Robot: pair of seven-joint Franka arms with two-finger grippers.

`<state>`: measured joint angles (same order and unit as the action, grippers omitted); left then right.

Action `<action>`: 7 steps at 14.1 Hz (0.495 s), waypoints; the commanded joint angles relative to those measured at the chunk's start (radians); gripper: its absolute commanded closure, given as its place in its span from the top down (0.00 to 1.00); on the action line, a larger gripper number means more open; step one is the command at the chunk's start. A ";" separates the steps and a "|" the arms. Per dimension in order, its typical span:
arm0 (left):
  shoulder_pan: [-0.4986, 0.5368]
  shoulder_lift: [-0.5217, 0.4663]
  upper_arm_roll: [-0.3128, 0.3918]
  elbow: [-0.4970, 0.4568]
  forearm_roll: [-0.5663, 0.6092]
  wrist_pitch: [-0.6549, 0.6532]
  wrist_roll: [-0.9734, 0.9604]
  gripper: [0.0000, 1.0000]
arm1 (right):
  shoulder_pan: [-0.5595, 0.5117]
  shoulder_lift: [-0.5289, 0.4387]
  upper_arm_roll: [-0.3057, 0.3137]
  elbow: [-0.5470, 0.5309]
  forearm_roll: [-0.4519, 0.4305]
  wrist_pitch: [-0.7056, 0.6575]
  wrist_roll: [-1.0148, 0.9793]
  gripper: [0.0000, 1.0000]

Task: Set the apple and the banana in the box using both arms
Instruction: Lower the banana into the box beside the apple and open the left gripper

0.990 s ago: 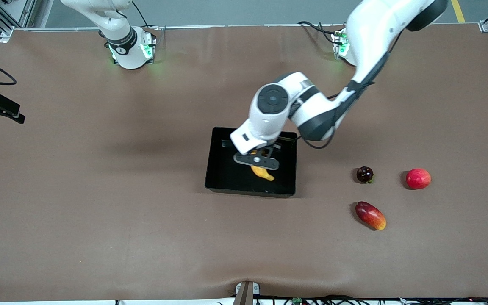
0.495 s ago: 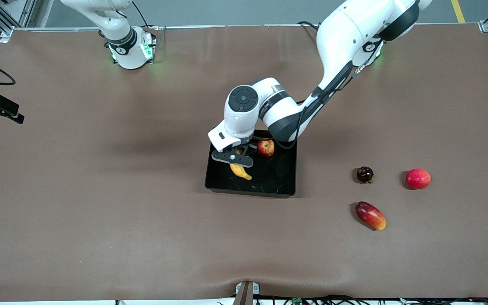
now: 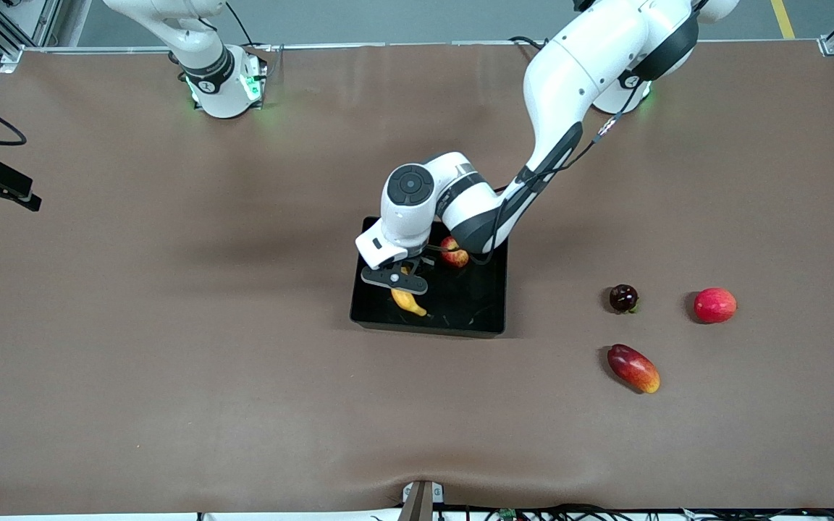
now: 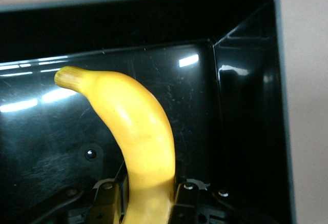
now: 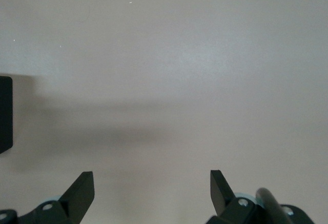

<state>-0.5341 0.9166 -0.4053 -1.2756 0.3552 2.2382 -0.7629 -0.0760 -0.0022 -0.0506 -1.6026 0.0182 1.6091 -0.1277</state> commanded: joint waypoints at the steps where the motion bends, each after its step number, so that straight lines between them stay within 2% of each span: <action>1: -0.020 0.039 0.016 0.029 -0.016 0.011 -0.010 0.00 | -0.024 -0.002 0.015 0.006 -0.004 -0.011 -0.004 1.00; 4: -0.021 0.060 0.022 0.027 -0.016 0.012 -0.025 0.00 | -0.022 -0.004 0.015 0.006 -0.004 -0.024 -0.006 1.00; 7: -0.023 0.065 0.023 0.022 -0.013 0.012 -0.055 0.10 | -0.018 -0.004 0.015 0.007 -0.004 -0.024 -0.007 1.00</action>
<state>-0.5368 0.9707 -0.3967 -1.2749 0.3552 2.2479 -0.7902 -0.0765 -0.0022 -0.0502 -1.6026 0.0182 1.5961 -0.1277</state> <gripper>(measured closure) 0.643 0.000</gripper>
